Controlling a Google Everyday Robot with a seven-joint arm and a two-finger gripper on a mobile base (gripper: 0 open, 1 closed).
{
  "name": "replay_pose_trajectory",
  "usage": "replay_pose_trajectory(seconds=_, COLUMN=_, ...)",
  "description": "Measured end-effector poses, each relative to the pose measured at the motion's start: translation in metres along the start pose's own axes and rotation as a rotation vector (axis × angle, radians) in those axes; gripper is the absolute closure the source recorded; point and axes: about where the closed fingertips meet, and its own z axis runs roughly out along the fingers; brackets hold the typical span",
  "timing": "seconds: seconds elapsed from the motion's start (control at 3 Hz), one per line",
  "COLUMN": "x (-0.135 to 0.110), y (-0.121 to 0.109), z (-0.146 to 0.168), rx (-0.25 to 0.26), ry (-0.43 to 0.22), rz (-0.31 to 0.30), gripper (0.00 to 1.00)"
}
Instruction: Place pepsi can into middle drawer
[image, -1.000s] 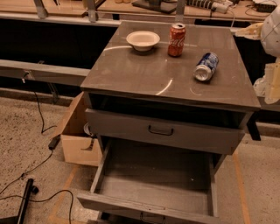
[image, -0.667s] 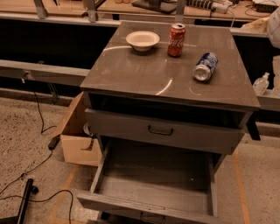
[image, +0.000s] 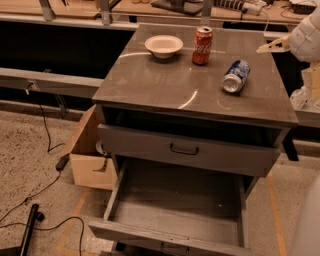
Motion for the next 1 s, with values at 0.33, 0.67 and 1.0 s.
replay_pose_trajectory(seconds=0.33, x=0.009, y=-0.016, z=-0.003, rx=0.037, ry=-0.02, rz=-0.058, gripper=0.0)
replay_pose_trajectory(seconds=0.67, x=0.012, y=-0.038, z=-0.017, rx=0.088, ry=0.013, rz=-0.146, gripper=0.0)
replay_pose_trajectory(seconds=1.0, x=0.011, y=-0.049, z=-0.016, rx=0.093, ry=0.02, rz=-0.185, gripper=0.0)
